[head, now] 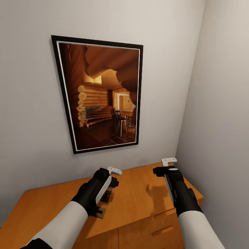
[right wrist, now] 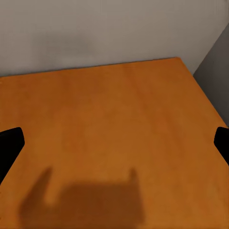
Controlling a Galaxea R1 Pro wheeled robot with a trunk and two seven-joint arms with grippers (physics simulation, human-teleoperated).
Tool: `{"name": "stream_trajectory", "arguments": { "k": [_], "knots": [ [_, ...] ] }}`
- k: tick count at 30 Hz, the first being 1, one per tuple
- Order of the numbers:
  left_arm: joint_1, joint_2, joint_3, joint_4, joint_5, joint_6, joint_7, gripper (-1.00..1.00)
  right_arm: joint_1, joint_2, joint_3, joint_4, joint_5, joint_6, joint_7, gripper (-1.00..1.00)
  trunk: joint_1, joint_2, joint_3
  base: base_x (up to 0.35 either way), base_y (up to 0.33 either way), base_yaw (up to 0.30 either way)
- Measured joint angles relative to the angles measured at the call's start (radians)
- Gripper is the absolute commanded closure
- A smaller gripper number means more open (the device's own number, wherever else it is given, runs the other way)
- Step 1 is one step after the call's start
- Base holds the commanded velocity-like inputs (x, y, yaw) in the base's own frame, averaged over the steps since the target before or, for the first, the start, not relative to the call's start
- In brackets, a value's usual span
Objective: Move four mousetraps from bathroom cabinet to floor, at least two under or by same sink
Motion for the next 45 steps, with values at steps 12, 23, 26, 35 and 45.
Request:
{"name": "stream_trajectory", "arguments": {
  "k": [12, 23, 26, 35, 45],
  "knots": [
    [0.000, 0.000, 0.000, 0.000, -0.002, 0.000, 0.000, -1.00, 0.000, 0.000, 0.000, 0.000, 0.001, -0.001, 0.001, -1.00, 0.042, -0.077, -0.034, 0.000, 0.000, 0.000],
    [0.001, 0.000, 0.000, 0.000, -0.006, 0.000, 0.001, -1.00, 0.000, 0.000, 0.000, 0.000, 0.002, -0.001, 0.002, -1.00, 0.084, -0.153, -0.068, 0.000, 0.000, 0.000],
    [0.001, 0.000, 0.000, 0.001, -0.006, 0.000, 0.003, -1.00, 0.001, 0.000, 0.000, 0.000, 0.002, -0.001, 0.002, -1.00, 0.096, -0.174, -0.077, 0.000, 0.000, 0.000],
    [0.001, 0.000, 0.005, 0.002, -0.003, 0.005, 0.007, -1.00, 0.001, 0.000, 0.000, 0.000, 0.001, -0.001, 0.003, -1.00, 0.130, -0.237, -0.105, 0.000, 0.000, 0.000],
    [0.001, 0.000, 0.009, 0.003, -0.001, 0.012, 0.004, -1.00, 0.001, 0.000, 0.000, 0.000, 0.002, -0.001, 0.003, -1.00, 0.169, -0.307, -0.136, 0.000, 0.000, 0.000]
  ]
}}
